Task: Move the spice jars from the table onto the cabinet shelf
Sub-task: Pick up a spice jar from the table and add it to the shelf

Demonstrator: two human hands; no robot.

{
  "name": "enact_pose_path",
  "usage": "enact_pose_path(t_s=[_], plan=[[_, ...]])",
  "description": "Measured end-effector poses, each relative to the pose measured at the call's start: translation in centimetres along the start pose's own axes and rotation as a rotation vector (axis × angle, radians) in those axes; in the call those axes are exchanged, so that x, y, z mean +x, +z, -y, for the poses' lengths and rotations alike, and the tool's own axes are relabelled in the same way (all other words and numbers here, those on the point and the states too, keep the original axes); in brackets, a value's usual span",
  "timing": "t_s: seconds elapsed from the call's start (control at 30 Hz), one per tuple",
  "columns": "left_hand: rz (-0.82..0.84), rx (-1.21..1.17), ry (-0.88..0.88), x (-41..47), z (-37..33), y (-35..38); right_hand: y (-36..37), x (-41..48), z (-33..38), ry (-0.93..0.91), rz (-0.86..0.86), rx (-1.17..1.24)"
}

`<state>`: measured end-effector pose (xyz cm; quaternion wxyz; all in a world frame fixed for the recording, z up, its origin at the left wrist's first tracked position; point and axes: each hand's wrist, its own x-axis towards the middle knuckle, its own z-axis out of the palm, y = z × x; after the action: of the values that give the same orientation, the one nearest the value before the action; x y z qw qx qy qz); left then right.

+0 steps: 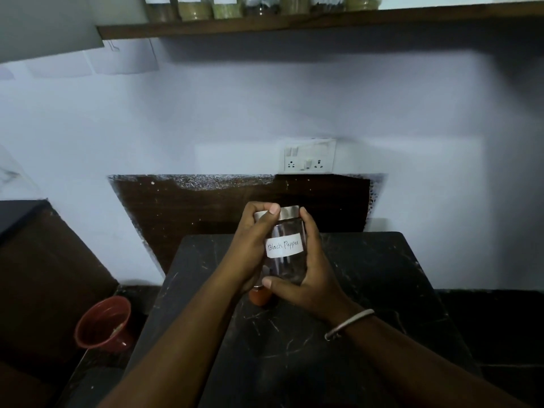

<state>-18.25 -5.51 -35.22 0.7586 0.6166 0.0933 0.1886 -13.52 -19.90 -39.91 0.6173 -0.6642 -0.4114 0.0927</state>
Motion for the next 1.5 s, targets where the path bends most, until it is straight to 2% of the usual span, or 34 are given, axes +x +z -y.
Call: enact_pose_path(t_s=[0.33,0.5,0.77,0.83,0.87,0.97,1.0,1.03,1.1,1.13,1.2,1.33,1.5], plan=[[0.124,-0.026,-0.024,1.4,-4.1,3.1,-3.1,1.1,2.7,-0.075,-0.127,-0.011],[0.206,-0.028,0.078,3.2,-10.7,6.5,-7.0,3.9,8.0,-0.159,-0.134,-0.016],[0.398,0.003,0.294,7.1,-20.0,13.2,-15.7,9.1,17.9,-0.3,-0.214,-0.308],[0.381,0.113,0.432,9.8,-21.9,14.7,-17.8,11.2,19.2,-0.323,-0.261,-0.359],[0.307,0.219,0.546,11.7,-22.9,15.3,-19.0,12.6,19.7,-0.327,-0.302,-0.387],[-0.068,0.693,0.949,19.2,-24.9,15.6,-22.8,17.6,20.6,-0.314,-0.405,-0.479],[-0.134,0.892,0.979,21.8,-25.3,15.2,-24.0,19.4,20.7,-0.302,-0.421,-0.515],[-0.146,1.107,0.939,24.2,-25.6,14.9,-25.3,21.5,20.8,-0.288,-0.435,-0.561],[-0.106,1.521,0.724,27.5,-25.2,14.4,-27.7,25.5,20.7,-0.241,-0.451,-0.639],[-0.1,1.649,0.64,28.5,-24.7,14.3,-28.9,27.6,20.6,-0.215,-0.453,-0.651],[-0.107,1.714,0.611,29.8,-24.0,14.2,-31.3,31.6,20.3,-0.163,-0.465,-0.662],[-0.04,1.67,0.597,31.0,-23.9,14.0,-35.5,38.1,19.3,-0.048,-0.446,-0.711],[-0.033,1.688,0.638,31.6,-23.6,13.9,-37.0,43.5,17.5,0.083,-0.38,-0.793]])
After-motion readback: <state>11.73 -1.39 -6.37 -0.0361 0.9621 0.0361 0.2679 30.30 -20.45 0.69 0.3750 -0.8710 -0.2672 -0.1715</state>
